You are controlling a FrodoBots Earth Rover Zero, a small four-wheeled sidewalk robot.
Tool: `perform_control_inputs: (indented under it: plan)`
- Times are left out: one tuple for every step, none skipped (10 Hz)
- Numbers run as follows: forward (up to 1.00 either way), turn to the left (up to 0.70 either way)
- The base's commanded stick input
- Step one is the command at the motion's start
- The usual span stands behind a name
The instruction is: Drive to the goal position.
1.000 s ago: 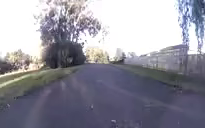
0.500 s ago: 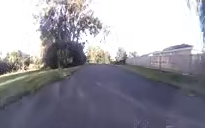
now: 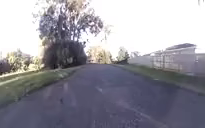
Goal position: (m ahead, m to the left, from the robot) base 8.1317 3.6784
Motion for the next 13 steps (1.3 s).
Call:
perform_control_inputs:
  plan:
    - [1.00,0.00]
    - [1.00,0.00]
    - [1.00,0.00]
    - [1.00,0.00]
    - [1.00,0.00]
    - [1.00,0.00]
    - [1.00,0.00]
    - [1.00,0.00]
    - [1.00,0.00]
    - [1.00,0.00]
    - [1.00,0.00]
    - [1.00,0.00]
    - [1.00,0.00]
